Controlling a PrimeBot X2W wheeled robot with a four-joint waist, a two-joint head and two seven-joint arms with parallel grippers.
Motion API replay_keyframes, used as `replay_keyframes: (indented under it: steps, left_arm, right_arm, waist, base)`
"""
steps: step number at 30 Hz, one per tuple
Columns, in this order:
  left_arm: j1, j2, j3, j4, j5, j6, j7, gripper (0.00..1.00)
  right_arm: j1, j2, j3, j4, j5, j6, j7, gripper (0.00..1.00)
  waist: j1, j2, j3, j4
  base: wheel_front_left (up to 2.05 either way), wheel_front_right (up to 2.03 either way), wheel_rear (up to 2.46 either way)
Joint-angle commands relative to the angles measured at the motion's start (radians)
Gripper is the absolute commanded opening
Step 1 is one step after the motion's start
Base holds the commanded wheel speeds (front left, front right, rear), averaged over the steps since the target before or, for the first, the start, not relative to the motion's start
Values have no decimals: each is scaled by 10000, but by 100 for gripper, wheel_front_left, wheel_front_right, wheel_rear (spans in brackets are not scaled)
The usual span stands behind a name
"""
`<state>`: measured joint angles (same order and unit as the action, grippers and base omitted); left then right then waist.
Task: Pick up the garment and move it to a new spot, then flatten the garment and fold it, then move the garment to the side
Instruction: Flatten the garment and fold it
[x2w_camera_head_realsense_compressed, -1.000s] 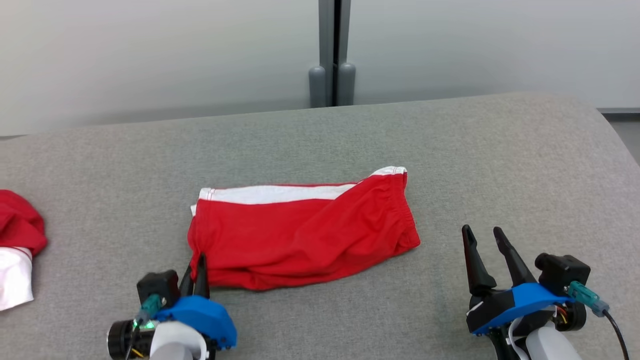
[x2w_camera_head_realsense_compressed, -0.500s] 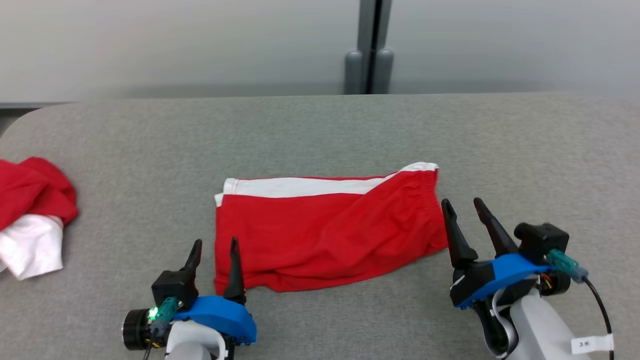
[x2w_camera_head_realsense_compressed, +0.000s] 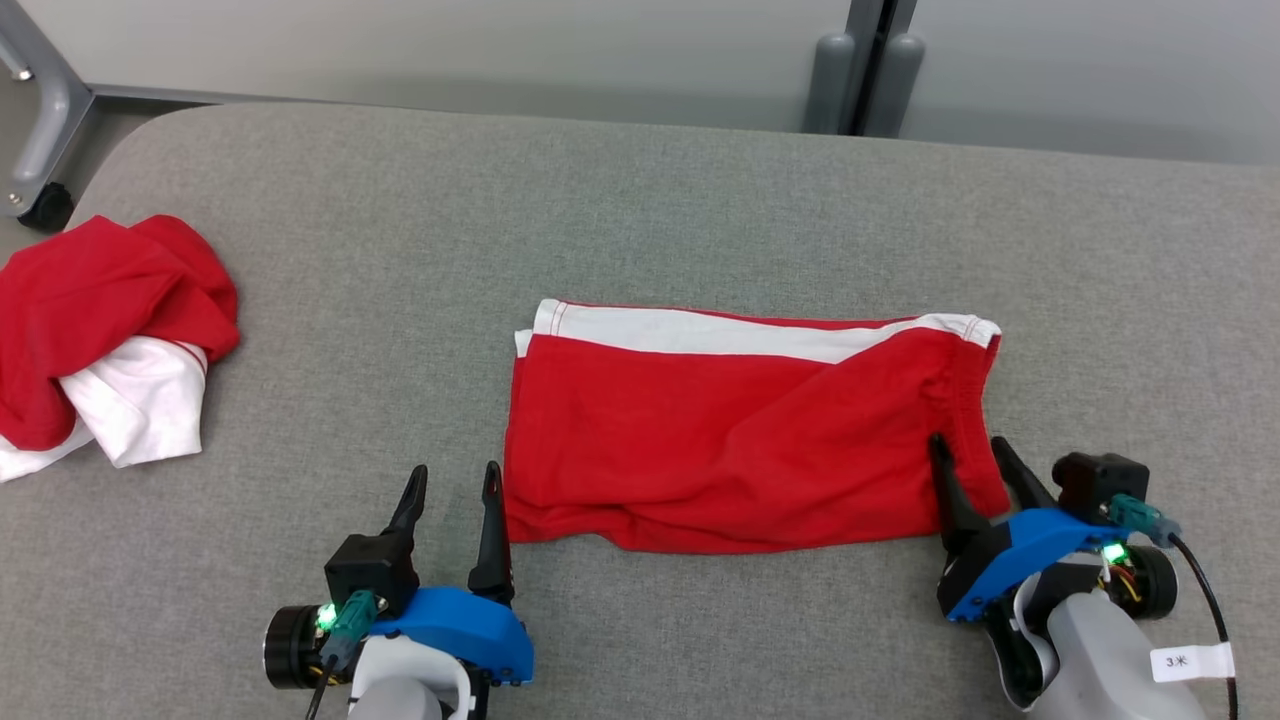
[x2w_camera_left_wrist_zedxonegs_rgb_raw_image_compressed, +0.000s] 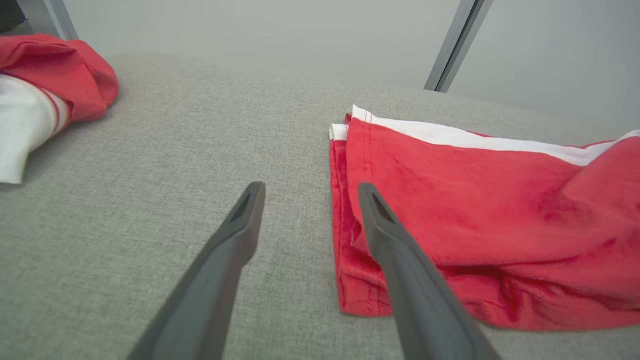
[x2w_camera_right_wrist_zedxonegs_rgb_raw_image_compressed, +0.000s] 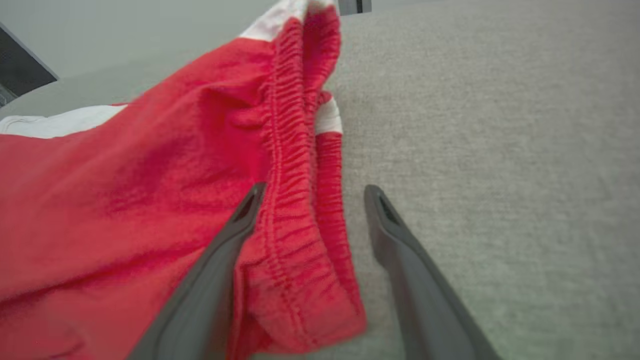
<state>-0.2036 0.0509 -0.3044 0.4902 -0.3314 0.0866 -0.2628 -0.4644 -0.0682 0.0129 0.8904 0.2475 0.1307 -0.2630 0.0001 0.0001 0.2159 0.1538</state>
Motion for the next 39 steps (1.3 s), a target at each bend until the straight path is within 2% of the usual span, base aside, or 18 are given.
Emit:
replay_keyframes:
  steps: [1,3,4,5,6,7,15,21,26,32,36,39]
  left_arm:
    - [-101,-10,8,-48,99,16,-28,100]
    - [-136,-10,72,-84,143,23,-28,100]
    - [-141,-11,93,-98,162,31,-28,100]
    - [-146,-11,104,-120,177,33,-28,100]
    - [-157,-10,126,-130,180,28,-28,100]
    - [-166,-8,143,-137,198,12,-28,100]
    - [-19,-10,226,-33,326,-112,-28,100]
    - [179,-9,196,84,282,-230,-28,100]
    - [265,-4,-31,169,126,-244,-28,100]
    - [239,-4,-513,191,-154,-203,-28,100]
    - [284,-6,-718,204,-316,-142,-28,100]
    - [327,-8,-850,233,-389,-141,-28,100]
  right_arm:
    - [23,-8,-41,186,64,0,2,100]
    - [169,19,-129,417,206,-10,11,100]
    - [244,30,-103,465,224,-10,34,95]
    - [324,50,-57,501,337,-10,35,44]
    - [411,74,7,540,415,-10,37,7]
    - [480,94,108,533,486,-8,46,0]
    - [652,96,408,-633,1437,-5,-12,0]
    - [922,-247,459,-1322,1781,1,-18,0]
    - [628,-365,1378,-2106,1895,1,-18,0]
    - [158,-327,3151,-2810,2143,1,-16,0]
    - [-204,-295,4191,-2551,2202,1,11,0]
    - [-396,-286,4582,-2037,2177,1,72,0]
  waist:
    - [-1,-1,57,18]
    - [-1,-1,103,-23]
    - [-1,-1,111,-51]
    - [-1,-1,114,-88]
    - [-1,-1,108,-127]
    - [-1,-1,100,-166]
    - [-1,-1,-232,-705]
    - [-1,-1,-654,-1180]
    - [-1,-1,-795,-1227]
    - [-1,-1,-827,-452]
    - [-1,-1,-824,418]
    - [-1,-1,-777,1104]
  base:
    - [0,0,0]
    - [0,0,0]
    - [0,0,0]
    - [0,0,0]
    - [0,0,0]
    - [0,0,0]
    - [0,0,0]
    - [0,0,0]
    - [0,0,0]
    - [0,0,0]
    - [0,0,0]
    - [0,0,0]
